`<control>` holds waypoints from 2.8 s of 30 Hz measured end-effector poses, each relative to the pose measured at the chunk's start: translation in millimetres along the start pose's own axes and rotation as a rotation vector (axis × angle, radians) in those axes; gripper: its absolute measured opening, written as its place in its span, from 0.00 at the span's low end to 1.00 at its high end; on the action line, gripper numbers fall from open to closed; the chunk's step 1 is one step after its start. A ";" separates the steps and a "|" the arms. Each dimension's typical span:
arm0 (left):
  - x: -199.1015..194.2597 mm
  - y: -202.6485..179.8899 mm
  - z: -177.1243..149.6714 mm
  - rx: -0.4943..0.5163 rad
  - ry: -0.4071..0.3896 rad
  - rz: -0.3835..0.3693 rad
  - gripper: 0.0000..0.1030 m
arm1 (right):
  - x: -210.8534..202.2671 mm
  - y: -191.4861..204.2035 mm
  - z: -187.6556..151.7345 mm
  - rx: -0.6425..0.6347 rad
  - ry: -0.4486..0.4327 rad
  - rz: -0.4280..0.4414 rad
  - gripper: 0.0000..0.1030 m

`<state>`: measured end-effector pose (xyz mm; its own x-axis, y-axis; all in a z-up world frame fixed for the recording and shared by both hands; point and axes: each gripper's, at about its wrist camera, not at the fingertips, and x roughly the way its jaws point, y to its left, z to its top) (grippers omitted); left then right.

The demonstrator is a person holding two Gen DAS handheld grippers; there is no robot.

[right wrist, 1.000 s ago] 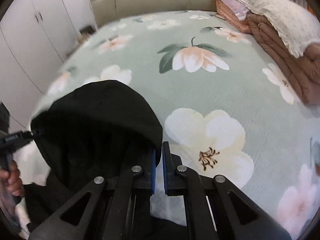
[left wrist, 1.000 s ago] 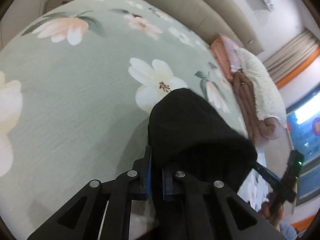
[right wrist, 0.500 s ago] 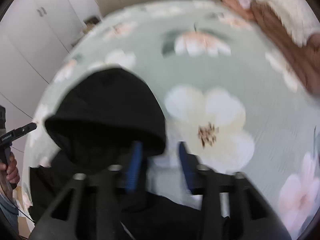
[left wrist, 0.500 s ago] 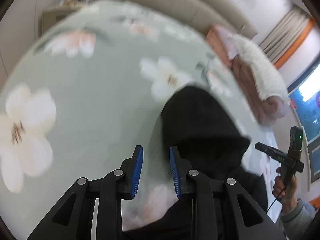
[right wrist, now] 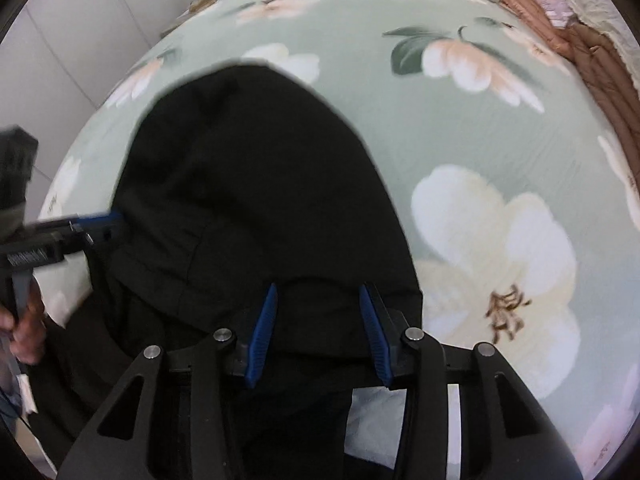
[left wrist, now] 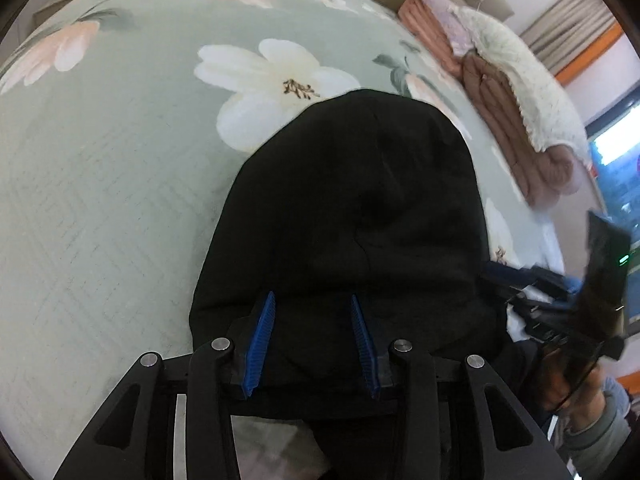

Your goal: Fold large clothes

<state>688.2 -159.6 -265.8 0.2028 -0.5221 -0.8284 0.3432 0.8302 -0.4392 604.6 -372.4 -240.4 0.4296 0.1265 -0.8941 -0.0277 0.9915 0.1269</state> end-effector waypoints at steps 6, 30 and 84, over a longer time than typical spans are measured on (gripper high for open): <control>-33.8 -16.6 -0.9 0.093 -0.071 0.038 0.38 | -22.4 -18.4 4.5 0.012 -0.014 0.062 0.45; -49.1 -20.6 9.0 0.057 -0.168 -0.109 0.13 | -56.4 -27.9 21.1 -0.028 -0.082 0.248 0.17; -148.5 -74.3 -312.6 -0.029 0.064 -0.255 0.25 | -163.5 129.0 -253.4 -0.036 0.058 -0.021 0.53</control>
<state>345.9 -82.7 -218.8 0.0545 -0.7022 -0.7099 0.3493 0.6794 -0.6453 302.1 -257.7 -186.7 0.3777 0.1058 -0.9199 -0.0519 0.9943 0.0931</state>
